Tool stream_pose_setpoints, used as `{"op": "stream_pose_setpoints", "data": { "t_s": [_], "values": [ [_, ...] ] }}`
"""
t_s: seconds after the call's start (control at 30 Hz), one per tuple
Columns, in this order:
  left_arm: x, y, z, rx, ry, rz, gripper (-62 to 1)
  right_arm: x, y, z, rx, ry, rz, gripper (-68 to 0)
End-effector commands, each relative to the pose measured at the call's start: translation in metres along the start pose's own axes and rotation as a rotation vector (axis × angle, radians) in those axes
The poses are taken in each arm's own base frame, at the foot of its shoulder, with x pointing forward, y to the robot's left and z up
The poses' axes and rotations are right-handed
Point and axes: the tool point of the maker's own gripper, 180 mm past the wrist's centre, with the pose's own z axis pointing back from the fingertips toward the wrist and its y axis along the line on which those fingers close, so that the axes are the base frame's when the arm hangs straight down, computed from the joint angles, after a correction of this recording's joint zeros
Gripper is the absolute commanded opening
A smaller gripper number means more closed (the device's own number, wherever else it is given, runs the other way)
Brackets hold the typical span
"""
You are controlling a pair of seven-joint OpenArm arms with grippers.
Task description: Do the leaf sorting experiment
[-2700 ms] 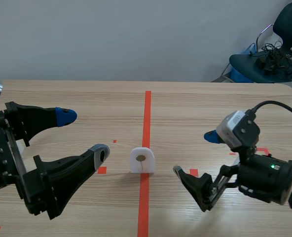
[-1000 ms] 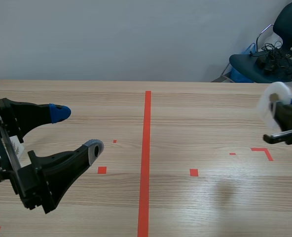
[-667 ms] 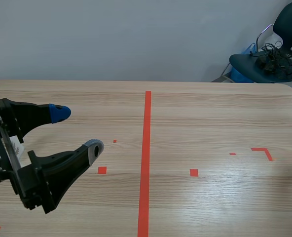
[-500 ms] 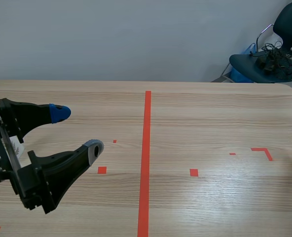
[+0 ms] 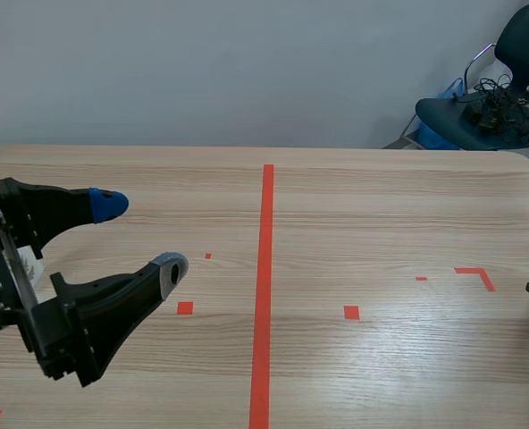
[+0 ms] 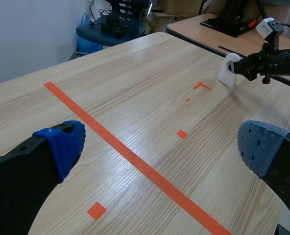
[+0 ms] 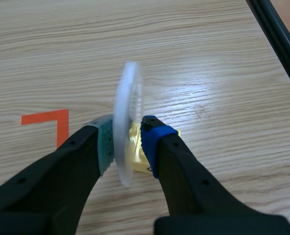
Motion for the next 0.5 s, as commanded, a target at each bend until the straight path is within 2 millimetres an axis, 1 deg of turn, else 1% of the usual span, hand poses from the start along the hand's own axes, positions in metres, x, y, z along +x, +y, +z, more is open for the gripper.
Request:
{"op": "stream_pose_setpoints", "data": {
  "t_s": [0.0, 0.07, 0.13, 0.17, 0.27, 0.4, 0.47],
  "values": [
    [0.008, 0.002, 0.000, 0.001, -0.031, -0.006, 1.4, 0.021, -0.004, 0.000, 0.010, -0.054, 0.018, -48.1],
    [0.008, 0.002, 0.000, 0.001, -0.031, -0.005, 1.4, 0.024, -0.003, 0.001, 0.030, -0.062, 0.024, -39.8],
    [0.008, 0.002, 0.000, 0.001, -0.031, -0.006, 1.4, 0.038, 0.002, 0.002, 0.085, -0.092, 0.043, -29.3],
    [0.008, 0.002, 0.000, 0.001, -0.031, -0.006, 1.4, 0.047, 0.006, 0.003, 0.120, -0.108, 0.056, -25.5],
    [0.008, 0.002, 0.000, 0.001, -0.031, -0.006, 1.4, 0.086, 0.013, 0.010, 0.210, -0.169, 0.108, -21.8],
    [0.008, 0.002, 0.000, 0.001, -0.032, -0.006, 1.4, 0.140, 0.019, 0.029, 0.265, -0.242, 0.158, -16.6],
    [0.008, 0.002, 0.000, 0.001, -0.033, -0.005, 1.4, 0.157, 0.027, 0.041, 0.291, -0.251, 0.191, -12.4]
  ]
}}
